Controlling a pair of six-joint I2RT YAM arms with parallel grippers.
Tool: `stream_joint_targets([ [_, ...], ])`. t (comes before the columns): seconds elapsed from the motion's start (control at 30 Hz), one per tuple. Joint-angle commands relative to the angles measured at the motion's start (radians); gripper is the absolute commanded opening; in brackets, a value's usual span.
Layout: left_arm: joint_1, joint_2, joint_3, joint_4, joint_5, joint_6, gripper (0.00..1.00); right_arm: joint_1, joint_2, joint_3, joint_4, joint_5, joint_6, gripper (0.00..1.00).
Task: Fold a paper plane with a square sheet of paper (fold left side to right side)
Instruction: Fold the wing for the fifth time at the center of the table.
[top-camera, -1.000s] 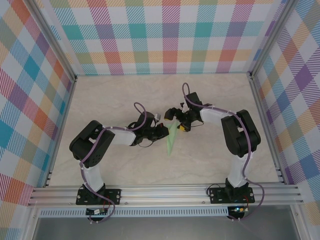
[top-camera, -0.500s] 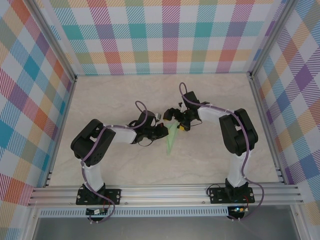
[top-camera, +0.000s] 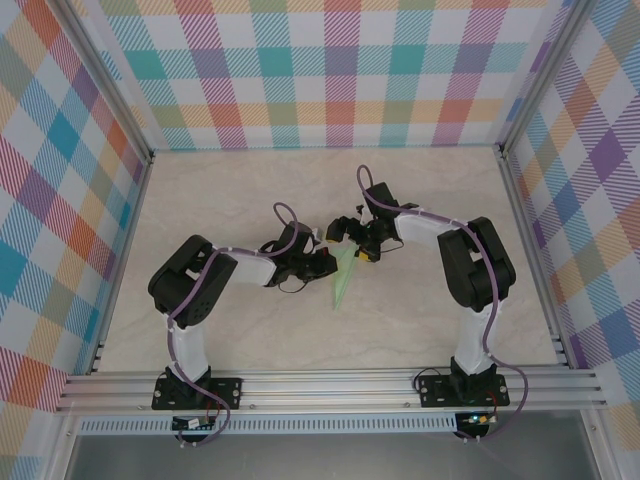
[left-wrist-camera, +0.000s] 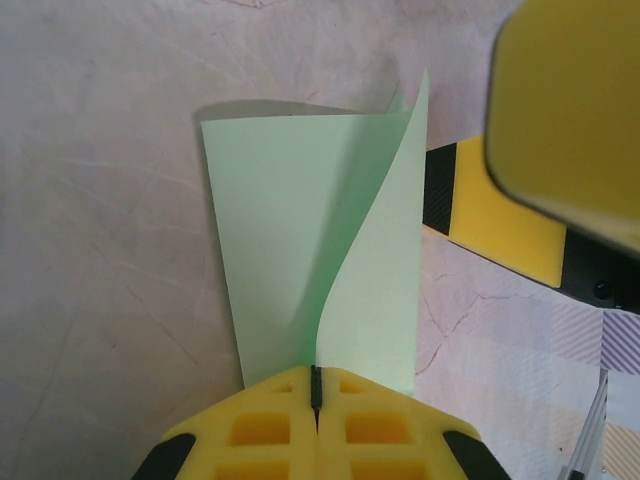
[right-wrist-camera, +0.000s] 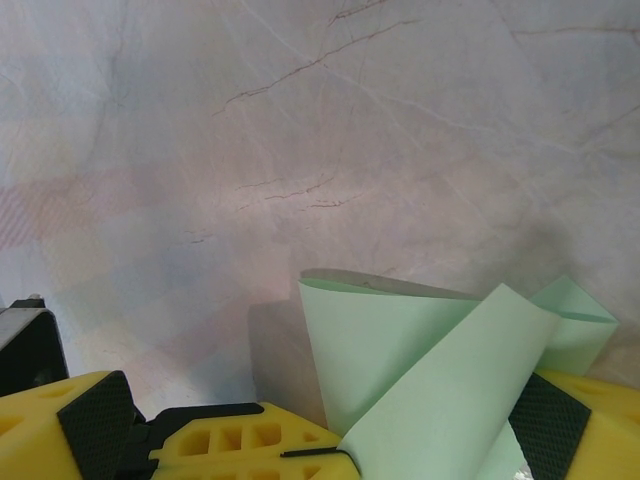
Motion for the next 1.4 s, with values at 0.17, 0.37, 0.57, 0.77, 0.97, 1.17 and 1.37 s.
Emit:
stream_joint_targets([
  [0.17, 0.023, 0.054, -0.003, -0.008, 0.001, 0.021, 0.00, 0.008, -0.036, 0.009, -0.036, -0.014, -0.043, 0.98],
  [0.37, 0.023, 0.043, -0.035, -0.002, -0.015, 0.021, 0.00, -0.024, -0.129, 0.030, -0.115, 0.051, -0.073, 0.92],
  [0.57, 0.023, 0.033, -0.040, -0.006, -0.021, 0.023, 0.00, -0.028, -0.217, -0.057, -0.107, 0.047, -0.089, 0.59],
  [0.77, 0.024, 0.029, -0.040, -0.021, -0.038, 0.025, 0.00, -0.007, -0.166, -0.118, -0.026, -0.034, -0.050, 0.03],
  [0.97, 0.023, 0.021, -0.046, -0.038, -0.059, 0.027, 0.00, 0.029, -0.079, -0.078, -0.011, -0.038, -0.044, 0.00],
  [1.17, 0.023, 0.018, -0.046, -0.055, -0.073, 0.031, 0.00, 0.034, -0.041, -0.070, -0.020, -0.009, -0.051, 0.00],
  [1.37, 0.023, 0.018, -0.047, -0.063, -0.083, 0.034, 0.00, 0.035, -0.034, -0.091, -0.015, 0.023, -0.067, 0.00],
])
